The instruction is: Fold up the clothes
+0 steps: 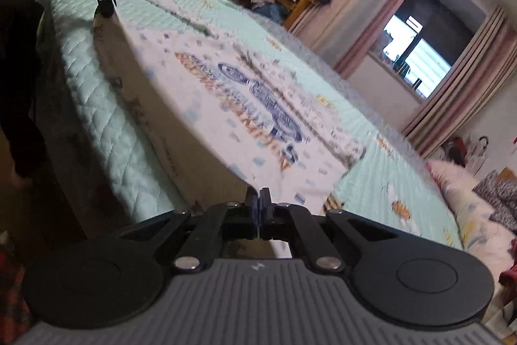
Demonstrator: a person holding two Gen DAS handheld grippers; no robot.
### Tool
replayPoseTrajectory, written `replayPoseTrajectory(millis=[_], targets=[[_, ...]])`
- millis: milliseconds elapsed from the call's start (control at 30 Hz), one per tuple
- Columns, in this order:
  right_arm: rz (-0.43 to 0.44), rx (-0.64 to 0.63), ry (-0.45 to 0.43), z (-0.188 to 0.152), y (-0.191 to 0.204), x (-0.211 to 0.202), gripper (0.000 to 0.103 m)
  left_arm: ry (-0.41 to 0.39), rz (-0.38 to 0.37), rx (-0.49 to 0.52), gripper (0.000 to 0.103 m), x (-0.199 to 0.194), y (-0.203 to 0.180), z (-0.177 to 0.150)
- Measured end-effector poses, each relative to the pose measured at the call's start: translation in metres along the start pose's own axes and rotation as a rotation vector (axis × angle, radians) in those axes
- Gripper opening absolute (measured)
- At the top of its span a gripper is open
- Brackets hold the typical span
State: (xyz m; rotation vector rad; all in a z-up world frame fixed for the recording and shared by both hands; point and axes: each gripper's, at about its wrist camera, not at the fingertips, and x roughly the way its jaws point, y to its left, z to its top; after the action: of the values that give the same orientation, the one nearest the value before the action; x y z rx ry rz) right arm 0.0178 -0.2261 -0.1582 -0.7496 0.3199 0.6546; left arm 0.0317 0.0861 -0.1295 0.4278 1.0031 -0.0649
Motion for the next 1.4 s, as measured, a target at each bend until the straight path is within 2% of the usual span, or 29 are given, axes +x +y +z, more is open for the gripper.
replayPoseTrajectory(millis=[133,267,333,400,533,600,700,800,833,867,933,967,1000,1067,1133,1167,1267,1300,1400], targets=[[0.058,-0.047,0.041,-0.009,0.009,0.004,0.001,0.030,0.010,0.043,0.010,0.007,-0.011,-0.008],[0.063,-0.065,0.080,-0.011,0.012,0.005,0.005,0.043,-0.008,0.070,0.012,0.004,-0.014,-0.011],[0.097,-0.001,0.084,-0.011,0.003,-0.002,0.008,0.043,-0.039,0.066,0.016,-0.001,-0.011,-0.014],[0.126,0.061,0.088,-0.013,-0.007,-0.009,0.017,0.041,-0.064,0.062,0.019,-0.009,-0.008,-0.018],[0.119,0.240,0.073,-0.014,-0.036,-0.018,0.019,-0.002,-0.140,0.016,0.021,-0.032,-0.004,-0.022],[0.098,0.347,0.039,-0.008,-0.050,-0.017,0.026,-0.039,-0.188,-0.033,0.021,-0.044,0.000,-0.018],[0.064,0.491,-0.011,0.006,-0.066,-0.008,0.028,-0.121,-0.195,-0.095,0.027,-0.049,0.001,0.006],[0.094,0.581,-0.022,0.015,-0.071,0.013,0.029,-0.161,-0.195,-0.142,0.039,-0.031,-0.002,0.035],[0.108,0.597,-0.005,0.013,-0.070,0.022,0.029,-0.142,-0.217,-0.156,0.047,-0.024,-0.002,0.034],[0.122,0.616,0.025,0.009,-0.069,0.031,0.029,-0.119,-0.240,-0.169,0.049,-0.017,-0.002,0.031],[0.152,0.660,0.167,-0.011,-0.067,0.047,0.029,-0.072,-0.287,-0.195,0.048,-0.004,-0.001,0.025],[0.164,0.674,0.203,-0.024,-0.065,0.047,0.029,-0.049,-0.311,-0.208,0.048,0.003,-0.001,0.021],[0.171,0.687,0.178,-0.034,-0.066,0.037,0.028,-0.026,-0.334,-0.221,0.048,0.010,-0.001,0.018],[0.173,0.692,0.193,-0.043,-0.069,0.023,0.026,0.021,-0.381,-0.247,0.050,0.024,-0.001,0.012],[0.168,0.655,0.208,-0.039,-0.068,0.018,0.027,0.038,-0.397,-0.274,0.050,0.018,0.007,0.009],[0.168,0.644,0.213,-0.036,-0.068,0.017,0.028,0.027,-0.375,-0.270,0.050,0.013,0.009,0.011],[0.193,0.720,0.182,-0.024,-0.078,0.020,0.029,-0.020,-0.309,-0.253,0.050,0.000,0.017,0.025],[0.205,0.760,0.146,-0.019,-0.084,0.021,0.029,-0.046,-0.313,-0.260,0.050,-0.002,0.019,0.033],[0.245,0.827,0.062,0.002,-0.093,0.030,0.033,-0.099,-0.386,-0.298,0.053,0.003,0.017,0.062]])
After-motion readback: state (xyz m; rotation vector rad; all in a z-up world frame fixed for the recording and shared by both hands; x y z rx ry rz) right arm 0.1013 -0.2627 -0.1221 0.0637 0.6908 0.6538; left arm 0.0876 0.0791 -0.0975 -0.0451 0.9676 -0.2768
